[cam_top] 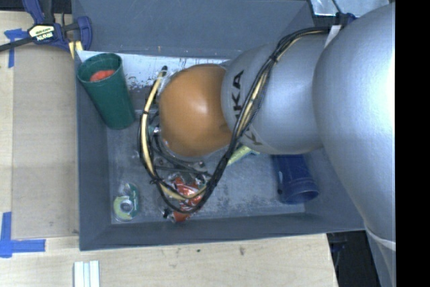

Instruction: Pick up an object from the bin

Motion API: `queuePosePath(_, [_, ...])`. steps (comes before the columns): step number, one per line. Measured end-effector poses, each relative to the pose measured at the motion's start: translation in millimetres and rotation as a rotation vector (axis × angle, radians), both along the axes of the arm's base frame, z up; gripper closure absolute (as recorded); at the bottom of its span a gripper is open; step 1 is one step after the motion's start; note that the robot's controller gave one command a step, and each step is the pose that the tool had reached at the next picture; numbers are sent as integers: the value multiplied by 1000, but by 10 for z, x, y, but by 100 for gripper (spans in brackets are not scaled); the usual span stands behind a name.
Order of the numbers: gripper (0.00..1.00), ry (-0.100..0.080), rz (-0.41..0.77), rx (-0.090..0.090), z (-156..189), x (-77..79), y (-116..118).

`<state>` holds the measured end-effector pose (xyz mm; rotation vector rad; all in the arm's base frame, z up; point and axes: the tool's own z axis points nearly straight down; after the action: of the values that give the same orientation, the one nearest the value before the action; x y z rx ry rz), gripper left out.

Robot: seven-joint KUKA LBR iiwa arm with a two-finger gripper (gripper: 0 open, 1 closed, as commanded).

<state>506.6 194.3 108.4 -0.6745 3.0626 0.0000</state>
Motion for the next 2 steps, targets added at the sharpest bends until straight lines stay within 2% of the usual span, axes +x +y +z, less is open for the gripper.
queuePosePath(1, [0,3,53,2,48,-82,-186])
queuePosePath(2, [0,1,-201,2,-160,2,-580])
